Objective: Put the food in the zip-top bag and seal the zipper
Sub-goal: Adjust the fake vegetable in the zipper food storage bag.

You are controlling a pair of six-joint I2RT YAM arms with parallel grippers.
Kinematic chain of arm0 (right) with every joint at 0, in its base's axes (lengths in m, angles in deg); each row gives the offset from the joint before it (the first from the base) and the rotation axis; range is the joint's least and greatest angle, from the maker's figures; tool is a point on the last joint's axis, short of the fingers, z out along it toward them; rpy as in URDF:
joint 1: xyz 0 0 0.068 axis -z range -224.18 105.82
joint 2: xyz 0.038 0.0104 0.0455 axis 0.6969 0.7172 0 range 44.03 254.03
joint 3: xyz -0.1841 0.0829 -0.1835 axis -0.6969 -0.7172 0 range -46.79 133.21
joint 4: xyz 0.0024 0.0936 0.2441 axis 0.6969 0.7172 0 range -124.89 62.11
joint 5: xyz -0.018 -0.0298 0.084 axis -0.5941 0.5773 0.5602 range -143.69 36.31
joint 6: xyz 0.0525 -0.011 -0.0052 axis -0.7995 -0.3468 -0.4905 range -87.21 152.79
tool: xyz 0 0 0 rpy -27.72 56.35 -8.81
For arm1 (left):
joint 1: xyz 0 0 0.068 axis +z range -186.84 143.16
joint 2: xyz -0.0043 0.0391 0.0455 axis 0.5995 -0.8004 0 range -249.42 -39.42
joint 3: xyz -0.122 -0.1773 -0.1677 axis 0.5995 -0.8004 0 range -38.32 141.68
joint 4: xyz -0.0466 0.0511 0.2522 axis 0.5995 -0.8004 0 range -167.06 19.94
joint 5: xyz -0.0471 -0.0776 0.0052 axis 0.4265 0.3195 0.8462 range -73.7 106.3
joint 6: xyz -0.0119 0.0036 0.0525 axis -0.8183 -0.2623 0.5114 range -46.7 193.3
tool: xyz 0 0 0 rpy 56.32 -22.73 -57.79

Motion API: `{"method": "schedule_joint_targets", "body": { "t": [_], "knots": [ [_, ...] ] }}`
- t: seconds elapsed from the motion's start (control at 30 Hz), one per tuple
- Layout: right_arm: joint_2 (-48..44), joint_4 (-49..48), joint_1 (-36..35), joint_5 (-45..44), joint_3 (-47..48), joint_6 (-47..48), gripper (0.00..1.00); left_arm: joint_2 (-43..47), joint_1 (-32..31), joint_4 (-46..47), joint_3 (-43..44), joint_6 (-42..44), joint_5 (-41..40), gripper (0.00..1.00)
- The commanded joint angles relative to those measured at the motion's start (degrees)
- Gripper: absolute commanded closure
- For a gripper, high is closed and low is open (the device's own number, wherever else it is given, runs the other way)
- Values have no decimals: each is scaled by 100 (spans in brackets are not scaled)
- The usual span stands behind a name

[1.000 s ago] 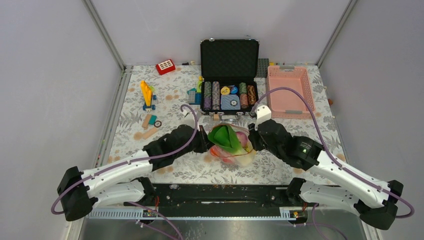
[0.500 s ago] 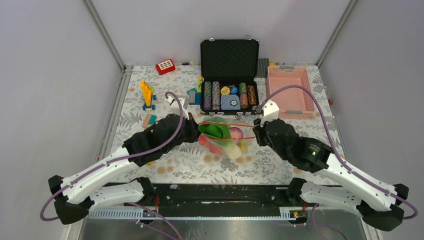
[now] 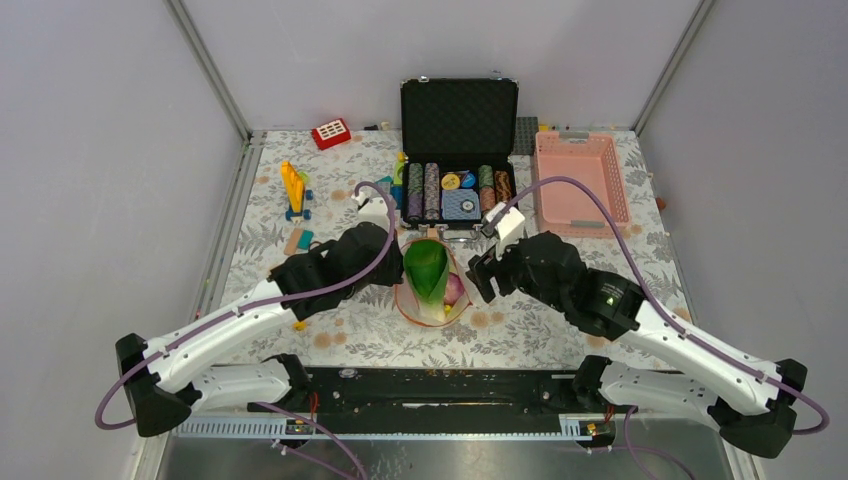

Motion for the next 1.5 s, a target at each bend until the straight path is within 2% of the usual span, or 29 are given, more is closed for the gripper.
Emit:
{"method": "schedule_joint_targets", "body": {
  "t": [0.0, 0.13, 0.3, 0.37, 0.5, 0.6, 0.7, 0.83, 1.07, 1.13, 1.17, 1.27, 1.33, 1.4, 1.47],
  "knots": [
    [-261, -948, 22, 1448, -107, 297, 23, 146, 28, 228, 196, 54, 111, 100],
    [-247, -1645, 2, 2701, -301, -266, 22, 188, 21, 221, 215, -32, 151, 100],
    [-28, -1994, -201, 2700, -449, -771, 19, 216, 26, 175, 230, -262, 221, 100],
    [137, -1929, -372, 2442, -428, -895, 11, 207, 22, 108, 242, -396, 162, 100],
    [395, -1487, -722, 1153, -275, -1158, 8, 185, 20, 70, 223, -532, 211, 100],
    [477, -1374, -851, 689, -294, -1436, 7, 178, 20, 70, 202, -596, 241, 100],
    [657, -1570, -1001, 524, -339, -1545, 7, 163, 17, 69, 203, -638, 271, 100],
    [1132, -1687, -1168, -342, -108, -1649, 3, 119, -4, 79, 242, -651, 314, 100],
    [1533, -2758, -1187, -1589, -234, -1808, 1, 126, -15, 120, 227, -663, 445, 100],
    [1598, -3027, -1187, -1783, -273, -1613, 5, 153, -23, 143, 206, -638, 468, 100],
    [1621, -3245, -1188, -1775, -351, -1507, 11, 163, -24, 157, 196, -615, 488, 100],
    [1710, -3827, -1192, -1412, -551, -1195, 36, 184, -24, 240, 167, -548, 614, 100],
    [1823, -3732, -1187, -1183, -487, -1163, 57, 193, -26, 246, 164, -535, 601, 100],
    [1940, -3530, -1188, -1049, -414, -1148, 70, 214, -24, 247, 151, -535, 573, 100],
    [2019, -3379, -1187, -846, -399, -1128, 79, 255, -24, 240, 164, -510, 528, 100]
  ]
}}
